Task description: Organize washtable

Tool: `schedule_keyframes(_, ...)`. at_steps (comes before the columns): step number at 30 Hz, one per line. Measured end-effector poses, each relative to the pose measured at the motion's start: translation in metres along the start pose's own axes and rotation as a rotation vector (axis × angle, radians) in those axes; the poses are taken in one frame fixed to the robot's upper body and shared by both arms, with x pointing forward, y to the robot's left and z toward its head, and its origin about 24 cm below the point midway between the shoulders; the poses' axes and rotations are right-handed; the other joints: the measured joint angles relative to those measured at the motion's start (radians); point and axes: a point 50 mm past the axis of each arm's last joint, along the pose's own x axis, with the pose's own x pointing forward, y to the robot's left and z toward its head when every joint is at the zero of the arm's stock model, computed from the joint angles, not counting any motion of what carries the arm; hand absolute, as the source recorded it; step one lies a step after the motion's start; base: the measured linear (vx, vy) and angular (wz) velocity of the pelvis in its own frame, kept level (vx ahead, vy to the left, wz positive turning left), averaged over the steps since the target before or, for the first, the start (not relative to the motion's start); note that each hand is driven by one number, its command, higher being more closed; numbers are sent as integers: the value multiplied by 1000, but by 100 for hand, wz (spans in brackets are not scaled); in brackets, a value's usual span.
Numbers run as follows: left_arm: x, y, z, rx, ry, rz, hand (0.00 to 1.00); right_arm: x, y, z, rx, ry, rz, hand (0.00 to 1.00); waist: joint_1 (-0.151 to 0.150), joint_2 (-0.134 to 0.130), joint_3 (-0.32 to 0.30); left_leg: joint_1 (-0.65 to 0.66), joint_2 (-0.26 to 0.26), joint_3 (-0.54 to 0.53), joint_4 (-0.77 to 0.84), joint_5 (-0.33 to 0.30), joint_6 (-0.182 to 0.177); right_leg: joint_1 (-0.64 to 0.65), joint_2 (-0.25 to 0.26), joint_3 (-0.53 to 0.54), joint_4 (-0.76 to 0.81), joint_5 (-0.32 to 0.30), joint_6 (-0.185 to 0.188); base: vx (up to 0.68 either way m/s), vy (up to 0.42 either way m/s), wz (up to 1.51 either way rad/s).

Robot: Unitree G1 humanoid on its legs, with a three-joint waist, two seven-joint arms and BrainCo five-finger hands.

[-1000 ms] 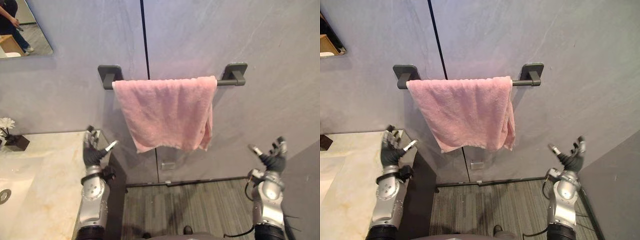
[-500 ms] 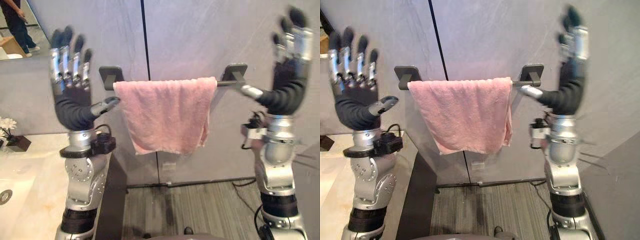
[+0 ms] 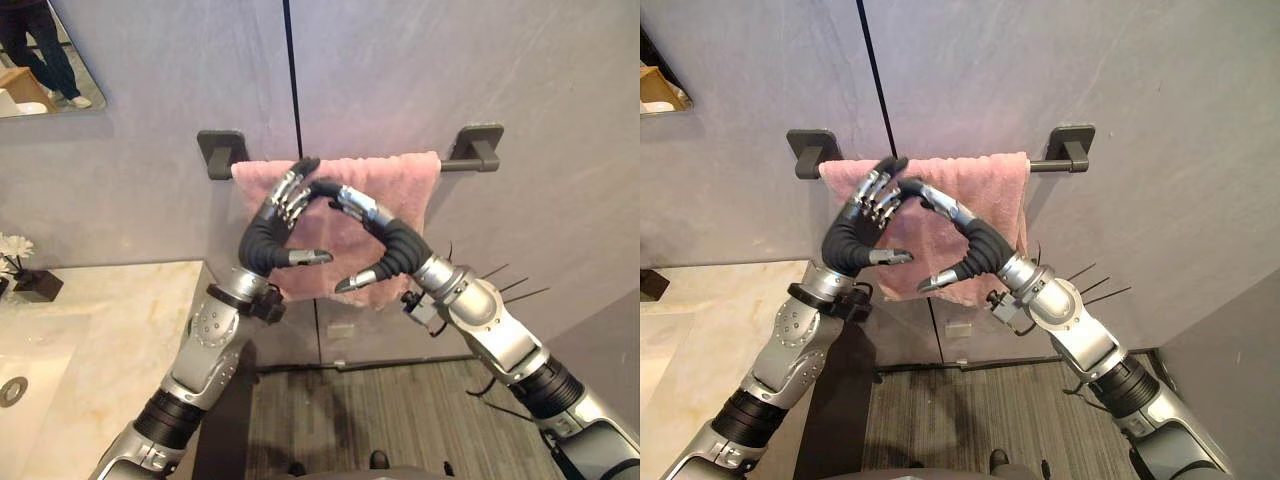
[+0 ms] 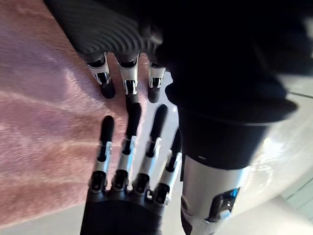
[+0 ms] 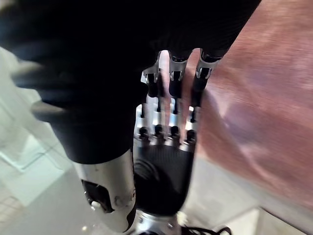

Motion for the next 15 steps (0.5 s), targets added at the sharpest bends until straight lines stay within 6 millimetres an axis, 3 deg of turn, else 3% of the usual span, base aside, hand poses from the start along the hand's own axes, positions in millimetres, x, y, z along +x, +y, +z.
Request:
schedule_keyframes(6, -28, 0, -55, 49, 297, 32, 0, -27, 19, -46, 4, 244, 44, 0, -5, 1, 0, -15, 2, -2, 6, 0, 0, -10, -5, 1, -2, 1, -1, -23, -16, 1)
schedule_keyframes(15, -38, -2, -77, 199, 402, 44, 0, -34, 18, -68, -21, 339, -103, 0, -5, 1, 0, -18, 2, -3, 11, 0, 0, -10, -10, 1, -3, 3, -2, -41, -20, 0)
